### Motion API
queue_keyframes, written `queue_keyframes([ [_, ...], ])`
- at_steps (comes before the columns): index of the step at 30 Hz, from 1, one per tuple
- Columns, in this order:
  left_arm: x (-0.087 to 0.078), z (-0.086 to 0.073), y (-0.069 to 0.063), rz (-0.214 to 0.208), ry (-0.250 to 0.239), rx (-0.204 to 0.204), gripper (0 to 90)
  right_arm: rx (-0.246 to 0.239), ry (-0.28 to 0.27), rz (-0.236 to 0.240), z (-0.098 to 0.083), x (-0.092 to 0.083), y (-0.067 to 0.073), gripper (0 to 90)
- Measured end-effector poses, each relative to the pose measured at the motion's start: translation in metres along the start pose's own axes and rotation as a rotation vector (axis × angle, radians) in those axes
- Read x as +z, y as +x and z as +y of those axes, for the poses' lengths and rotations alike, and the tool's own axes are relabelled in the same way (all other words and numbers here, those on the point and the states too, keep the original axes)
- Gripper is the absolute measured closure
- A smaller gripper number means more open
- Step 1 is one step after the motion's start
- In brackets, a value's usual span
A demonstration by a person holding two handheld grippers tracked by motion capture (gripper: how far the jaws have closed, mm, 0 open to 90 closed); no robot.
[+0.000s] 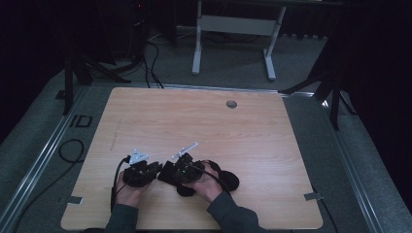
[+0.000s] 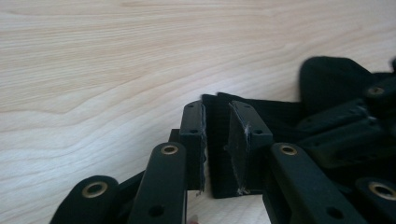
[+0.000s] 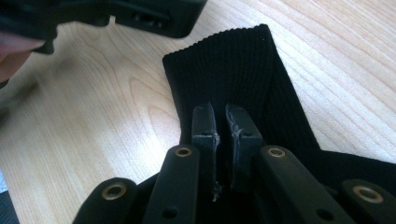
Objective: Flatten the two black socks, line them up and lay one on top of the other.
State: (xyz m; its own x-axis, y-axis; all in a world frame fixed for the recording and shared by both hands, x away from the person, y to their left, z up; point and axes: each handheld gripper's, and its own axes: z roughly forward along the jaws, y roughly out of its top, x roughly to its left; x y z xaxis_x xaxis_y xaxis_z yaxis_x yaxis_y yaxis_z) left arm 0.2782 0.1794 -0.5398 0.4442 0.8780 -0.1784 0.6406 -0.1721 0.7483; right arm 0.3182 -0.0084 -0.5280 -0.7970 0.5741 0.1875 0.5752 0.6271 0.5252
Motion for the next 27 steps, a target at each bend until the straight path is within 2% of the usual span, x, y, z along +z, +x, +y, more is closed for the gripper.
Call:
queue_keyframes([
  [4, 0.009, -0.002, -0.009, 0.01, 0.062, 0.048, 80.0, 0.001, 0.008, 0.0, -0.001, 0.002, 0.0, 83.0],
  [7, 0.014, -0.003, -0.01, 0.023, 0.102, 0.057, 81.3, 0.002, 0.013, 0.004, -0.001, 0.003, -0.001, 82.8],
  [11, 0.014, -0.002, -0.009, 0.031, 0.113, 0.063, 82.1, 0.009, 0.002, 0.02, -0.001, 0.002, -0.003, 76.9],
  [12, 0.014, -0.003, -0.009, 0.035, 0.116, 0.064, 82.1, 0.019, -0.056, 0.04, 0.0, -0.012, -0.007, 71.5],
  [14, 0.014, -0.003, -0.009, 0.036, 0.115, 0.066, 82.1, 0.015, -0.076, 0.037, 0.0, -0.018, -0.009, 70.5],
  [20, 0.014, -0.003, -0.01, 0.036, 0.117, 0.07, 82.1, 0.053, -0.149, -0.012, -0.003, -0.053, -0.031, 67.9],
  [23, 0.015, -0.003, -0.01, 0.037, 0.116, 0.071, 82.1, 0.072, -0.146, -0.067, -0.01, -0.061, -0.045, 67.1],
  [27, 0.015, -0.003, -0.01, 0.038, 0.117, 0.074, 82.1, 0.099, -0.133, -0.133, -0.025, -0.062, -0.064, 64.4],
])
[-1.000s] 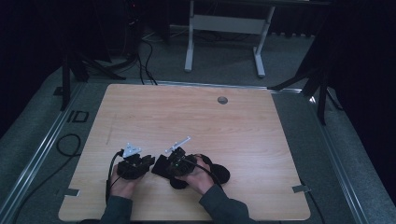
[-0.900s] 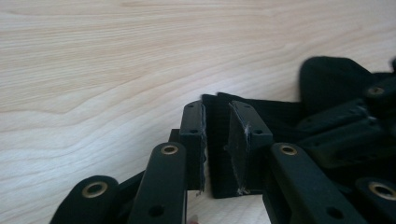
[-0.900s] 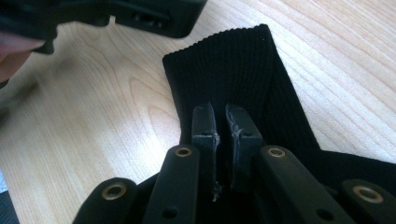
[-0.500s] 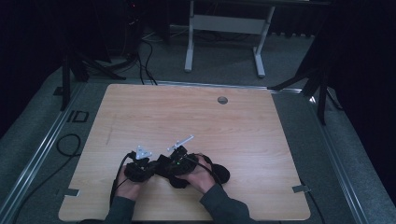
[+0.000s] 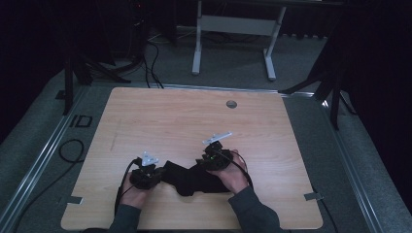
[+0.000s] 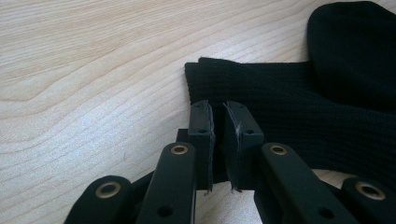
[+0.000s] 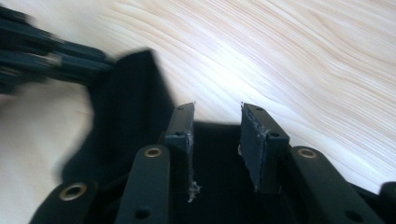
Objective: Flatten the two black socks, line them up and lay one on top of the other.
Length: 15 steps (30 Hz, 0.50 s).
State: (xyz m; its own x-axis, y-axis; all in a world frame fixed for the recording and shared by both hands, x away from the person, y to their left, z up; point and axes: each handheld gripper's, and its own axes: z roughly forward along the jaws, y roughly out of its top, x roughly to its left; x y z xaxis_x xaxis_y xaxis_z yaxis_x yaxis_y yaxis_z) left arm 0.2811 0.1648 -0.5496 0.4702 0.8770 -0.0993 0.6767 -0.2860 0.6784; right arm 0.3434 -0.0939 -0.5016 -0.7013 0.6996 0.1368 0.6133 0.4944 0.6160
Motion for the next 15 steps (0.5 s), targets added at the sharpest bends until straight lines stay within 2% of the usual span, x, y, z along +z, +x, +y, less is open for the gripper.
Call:
queue_keyframes([
  [3, 0.0, 0.0, 0.0, 0.0, -0.001, -0.002, 82.1, 0.043, 0.016, -0.037, -0.011, 0.003, -0.016, 64.4],
  [7, 0.0, 0.0, 0.0, 0.001, 0.0, -0.002, 82.1, 0.078, 0.056, -0.071, -0.022, 0.013, -0.033, 67.0],
  [10, 0.0, 0.0, 0.0, 0.0, -0.001, -0.003, 82.1, 0.09, 0.076, -0.083, -0.026, 0.021, -0.038, 69.1],
  [13, 0.0, 0.0, 0.0, -0.002, -0.002, -0.006, 82.1, 0.081, 0.073, -0.085, -0.028, 0.025, -0.037, 68.7],
  [15, 0.0, 0.0, 0.0, 0.0, -0.002, -0.003, 82.1, 0.075, 0.076, -0.098, -0.027, 0.025, -0.035, 71.5],
])
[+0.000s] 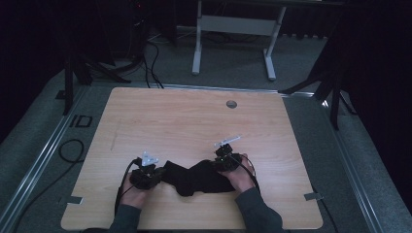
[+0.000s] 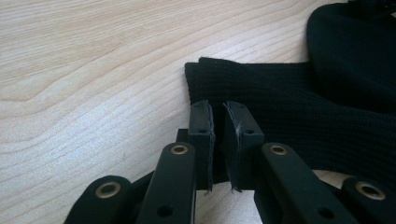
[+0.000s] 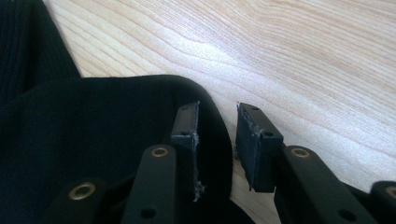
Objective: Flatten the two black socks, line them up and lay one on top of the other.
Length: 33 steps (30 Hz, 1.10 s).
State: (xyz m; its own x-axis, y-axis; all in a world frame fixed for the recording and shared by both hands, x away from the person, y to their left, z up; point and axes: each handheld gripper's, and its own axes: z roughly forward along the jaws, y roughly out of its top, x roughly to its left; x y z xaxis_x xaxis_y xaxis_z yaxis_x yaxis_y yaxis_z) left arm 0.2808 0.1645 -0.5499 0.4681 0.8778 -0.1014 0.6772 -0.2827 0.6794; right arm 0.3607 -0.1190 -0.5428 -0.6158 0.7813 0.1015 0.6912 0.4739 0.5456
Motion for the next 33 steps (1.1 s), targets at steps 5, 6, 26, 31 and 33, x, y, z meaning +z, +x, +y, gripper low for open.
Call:
queue_keyframes([
  [5, 0.0, 0.0, 0.0, 0.001, -0.001, -0.001, 82.0, -0.04, 0.006, -0.034, 0.0, 0.0, 0.004, 83.4],
  [6, 0.0, 0.0, 0.0, 0.001, -0.001, -0.001, 82.0, -0.039, 0.006, -0.031, 0.0, 0.0, 0.004, 84.9],
  [26, 0.0, -0.001, 0.001, -0.006, -0.003, -0.007, 81.8, -0.05, -0.173, -0.001, -0.018, -0.082, 0.022, 86.6],
  [31, 0.0, -0.001, 0.0, -0.001, -0.004, -0.004, 81.8, -0.039, -0.207, -0.023, -0.026, -0.102, 0.02, 86.6],
  [33, 0.0, -0.001, 0.0, 0.0, -0.004, -0.003, 81.8, -0.027, -0.213, -0.029, -0.03, -0.108, 0.017, 86.6],
])
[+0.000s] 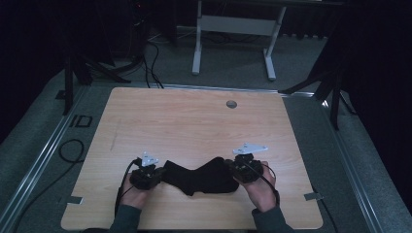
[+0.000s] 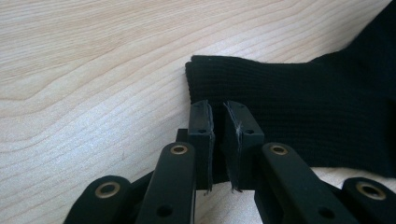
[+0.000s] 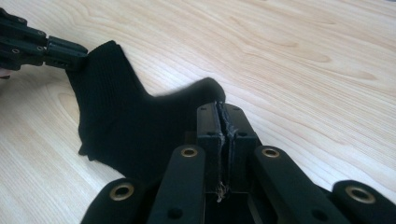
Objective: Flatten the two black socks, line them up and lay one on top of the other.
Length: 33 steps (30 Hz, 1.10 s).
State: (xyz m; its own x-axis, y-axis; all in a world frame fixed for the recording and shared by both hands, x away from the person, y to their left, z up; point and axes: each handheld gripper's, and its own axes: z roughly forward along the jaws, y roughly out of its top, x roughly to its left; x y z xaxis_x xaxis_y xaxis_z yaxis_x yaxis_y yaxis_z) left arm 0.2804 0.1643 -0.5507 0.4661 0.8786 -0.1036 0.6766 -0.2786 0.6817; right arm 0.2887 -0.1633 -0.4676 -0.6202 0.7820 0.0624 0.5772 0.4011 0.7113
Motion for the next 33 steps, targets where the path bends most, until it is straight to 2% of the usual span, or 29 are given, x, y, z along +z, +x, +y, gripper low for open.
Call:
queue_keyframes([
  [4, 0.0, 0.0, 0.0, -0.002, 0.001, 0.001, 81.7, 0.038, 0.007, -0.009, -0.009, -0.005, -0.009, 86.5],
  [8, 0.0, 0.0, -0.001, -0.001, 0.002, 0.004, 81.5, 0.083, 0.048, -0.003, -0.024, 0.003, -0.016, 86.4],
  [15, -0.001, 0.0, -0.001, -0.005, 0.003, 0.008, 80.2, 0.086, 0.138, -0.025, -0.043, 0.033, -0.021, 86.0],
  [17, -0.001, 0.0, -0.001, -0.007, 0.003, 0.009, 79.7, 0.082, 0.148, -0.029, -0.044, 0.035, -0.021, 86.0],
  [19, -0.001, -0.001, -0.002, -0.008, 0.002, 0.012, 79.4, 0.058, 0.191, -0.047, -0.048, 0.048, -0.018, 85.7],
  [23, -0.001, -0.001, -0.002, -0.005, 0.0, 0.017, 79.1, 0.018, 0.19, -0.081, -0.048, 0.056, -0.015, 85.0],
  [26, 0.0, 0.0, -0.004, -0.002, -0.003, 0.021, 79.1, 0.014, 0.175, -0.099, -0.048, 0.058, -0.017, 84.7],
  [30, 0.003, 0.001, -0.006, 0.002, -0.016, 0.027, 78.3, 0.042, 0.156, -0.102, -0.047, 0.06, -0.026, 84.5],
  [33, 0.006, 0.003, -0.008, 0.017, -0.02, 0.052, 76.4, 0.079, 0.133, -0.095, -0.048, 0.061, -0.036, 84.2],
])
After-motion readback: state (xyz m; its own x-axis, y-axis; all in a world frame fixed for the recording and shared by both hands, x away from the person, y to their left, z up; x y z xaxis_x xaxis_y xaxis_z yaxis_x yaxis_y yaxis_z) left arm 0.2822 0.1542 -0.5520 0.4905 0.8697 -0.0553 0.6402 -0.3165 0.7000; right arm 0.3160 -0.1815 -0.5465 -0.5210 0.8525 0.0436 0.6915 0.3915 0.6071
